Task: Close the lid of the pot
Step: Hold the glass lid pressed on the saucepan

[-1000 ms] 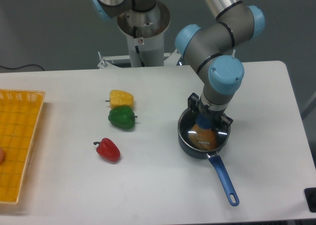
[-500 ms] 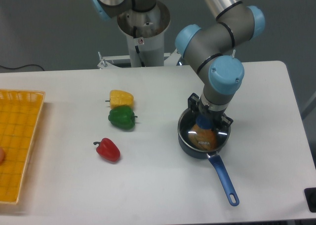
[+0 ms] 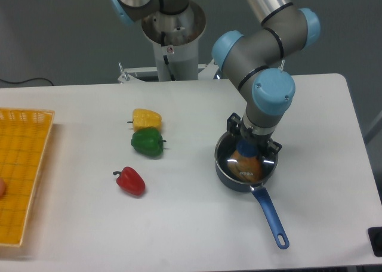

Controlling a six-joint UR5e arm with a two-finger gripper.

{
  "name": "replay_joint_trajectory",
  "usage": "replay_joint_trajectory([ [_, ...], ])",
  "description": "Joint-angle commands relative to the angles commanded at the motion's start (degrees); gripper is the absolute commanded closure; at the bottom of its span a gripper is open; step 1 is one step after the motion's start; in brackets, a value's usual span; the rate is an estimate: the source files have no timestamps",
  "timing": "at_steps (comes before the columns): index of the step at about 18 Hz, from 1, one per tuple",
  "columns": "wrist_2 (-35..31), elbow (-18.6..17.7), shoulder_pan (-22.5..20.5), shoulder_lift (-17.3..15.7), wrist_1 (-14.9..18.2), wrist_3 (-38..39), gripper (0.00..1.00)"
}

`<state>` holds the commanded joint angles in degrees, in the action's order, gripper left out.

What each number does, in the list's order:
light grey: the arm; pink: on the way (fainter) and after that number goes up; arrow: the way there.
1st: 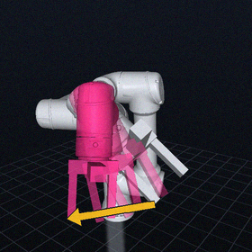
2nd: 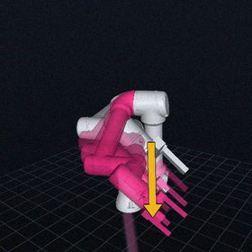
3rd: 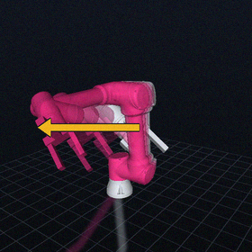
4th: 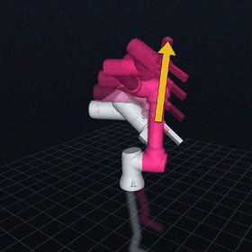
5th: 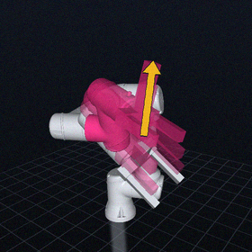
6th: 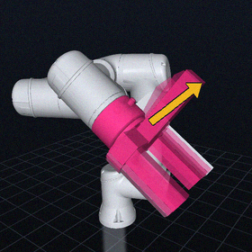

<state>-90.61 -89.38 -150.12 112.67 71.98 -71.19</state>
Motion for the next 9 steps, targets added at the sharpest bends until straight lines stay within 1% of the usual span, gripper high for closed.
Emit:
replay_joint_trajectory([
  [6,0.1,0.3,0.0,-0.4,0.0,-0.3,0.00],
  [9,0.0,0.5,0.0,-0.3,-0.6,-1.0,0.00],
])
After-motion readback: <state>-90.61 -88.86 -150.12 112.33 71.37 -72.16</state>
